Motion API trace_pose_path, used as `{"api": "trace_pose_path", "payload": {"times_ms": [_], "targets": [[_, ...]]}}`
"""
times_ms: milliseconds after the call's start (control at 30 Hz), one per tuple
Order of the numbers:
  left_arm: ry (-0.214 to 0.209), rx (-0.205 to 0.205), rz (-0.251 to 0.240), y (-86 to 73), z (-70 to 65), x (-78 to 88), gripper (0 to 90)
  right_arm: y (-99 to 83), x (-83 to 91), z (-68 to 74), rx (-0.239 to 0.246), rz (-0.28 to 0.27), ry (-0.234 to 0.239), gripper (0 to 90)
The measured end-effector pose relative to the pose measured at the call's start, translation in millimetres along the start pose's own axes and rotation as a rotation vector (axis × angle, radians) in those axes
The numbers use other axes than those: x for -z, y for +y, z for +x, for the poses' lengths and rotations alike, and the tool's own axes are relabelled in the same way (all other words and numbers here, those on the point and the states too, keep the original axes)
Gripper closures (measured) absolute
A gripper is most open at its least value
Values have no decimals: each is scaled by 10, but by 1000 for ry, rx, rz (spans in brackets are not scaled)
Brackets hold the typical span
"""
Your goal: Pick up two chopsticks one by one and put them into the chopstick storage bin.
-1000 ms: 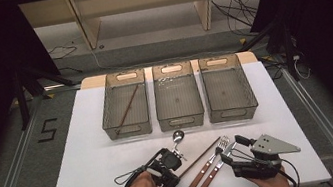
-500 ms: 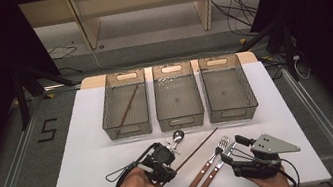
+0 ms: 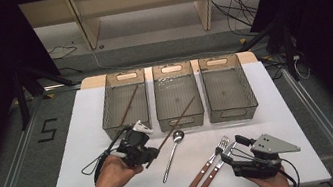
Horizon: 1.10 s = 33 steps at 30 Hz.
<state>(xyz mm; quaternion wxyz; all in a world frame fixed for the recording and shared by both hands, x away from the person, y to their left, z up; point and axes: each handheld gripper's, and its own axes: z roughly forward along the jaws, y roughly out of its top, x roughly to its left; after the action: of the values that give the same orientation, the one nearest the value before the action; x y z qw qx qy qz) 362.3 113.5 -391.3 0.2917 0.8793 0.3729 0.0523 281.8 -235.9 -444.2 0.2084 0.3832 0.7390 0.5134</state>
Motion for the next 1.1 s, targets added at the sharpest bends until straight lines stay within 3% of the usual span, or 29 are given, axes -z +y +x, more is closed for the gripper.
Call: {"api": "trace_pose_path", "payload": {"times_ms": [267, 633, 933, 1100], "targets": [[47, 77, -79, 56, 338, 126, 837, -1, 0, -4, 0, -1, -2, 234], [105, 157, -110, 227, 782, 299, 837, 1, 2, -3, 0, 0, 1, 234], [151, 210, -133, 351, 1101, 340, 838, 0, 1, -3, -1, -2, 2, 234], [170, 237, -126, 421, 1271, 278, 837, 1, 1, -2, 0, -1, 3, 233]]}}
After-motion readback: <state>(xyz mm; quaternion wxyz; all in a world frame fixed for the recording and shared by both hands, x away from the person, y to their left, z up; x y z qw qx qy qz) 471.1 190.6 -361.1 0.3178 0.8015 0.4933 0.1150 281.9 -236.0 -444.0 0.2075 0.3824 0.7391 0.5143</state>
